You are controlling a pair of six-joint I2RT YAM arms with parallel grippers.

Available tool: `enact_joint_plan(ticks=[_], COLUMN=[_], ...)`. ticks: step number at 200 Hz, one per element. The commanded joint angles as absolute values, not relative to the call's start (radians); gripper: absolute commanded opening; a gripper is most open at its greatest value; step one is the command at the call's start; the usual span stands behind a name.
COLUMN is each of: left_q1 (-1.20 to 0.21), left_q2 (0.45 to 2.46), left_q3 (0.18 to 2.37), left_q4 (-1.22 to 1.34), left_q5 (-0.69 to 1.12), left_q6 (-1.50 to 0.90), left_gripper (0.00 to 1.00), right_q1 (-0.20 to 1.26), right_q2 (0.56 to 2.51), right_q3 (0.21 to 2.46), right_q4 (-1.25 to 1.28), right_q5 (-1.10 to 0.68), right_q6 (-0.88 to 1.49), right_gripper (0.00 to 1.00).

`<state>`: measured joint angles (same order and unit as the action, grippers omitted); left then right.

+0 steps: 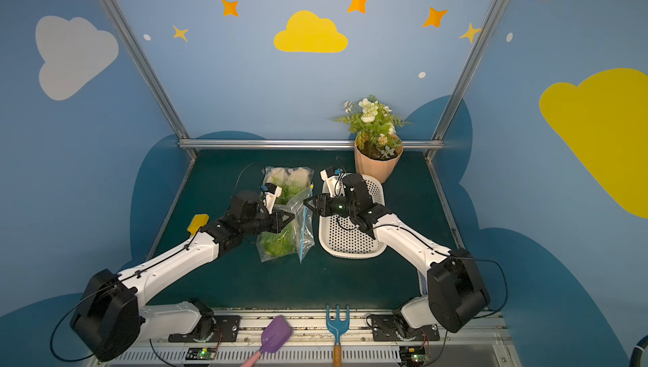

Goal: Open the zip-top bag and take out the chinese cabbages
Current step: Open the zipper of the food storage bag at the center of the board.

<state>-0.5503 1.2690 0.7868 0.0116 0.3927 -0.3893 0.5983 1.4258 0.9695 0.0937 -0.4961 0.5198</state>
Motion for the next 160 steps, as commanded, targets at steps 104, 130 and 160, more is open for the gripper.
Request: enact_joint_plan(ticks=[104, 130, 160], left_q1=[-0.553, -0.554, -0.554], left_q2=[1.274, 1.277, 1.277], left_q3=[0.781, 0.78, 0.781], left_q4=[0.038, 0.045, 0.048], left_q5=[0.407, 0.413, 0.408], left_q6=[-0.378, -0.379, -0.38], left_gripper=[0.05, 0.05, 0.05], right_q1=[0.581, 0.582, 0.582], right_q2=[1.398, 1.41, 1.416], right_q3=[0.923, 0.931, 0.935], right_q4=[0.181, 0.178, 0.175], right_q5=[-0.496, -0.502, -0.506], right_q6=[0.578, 0.574, 0.575], right_gripper=[0.31, 0.28, 0.24])
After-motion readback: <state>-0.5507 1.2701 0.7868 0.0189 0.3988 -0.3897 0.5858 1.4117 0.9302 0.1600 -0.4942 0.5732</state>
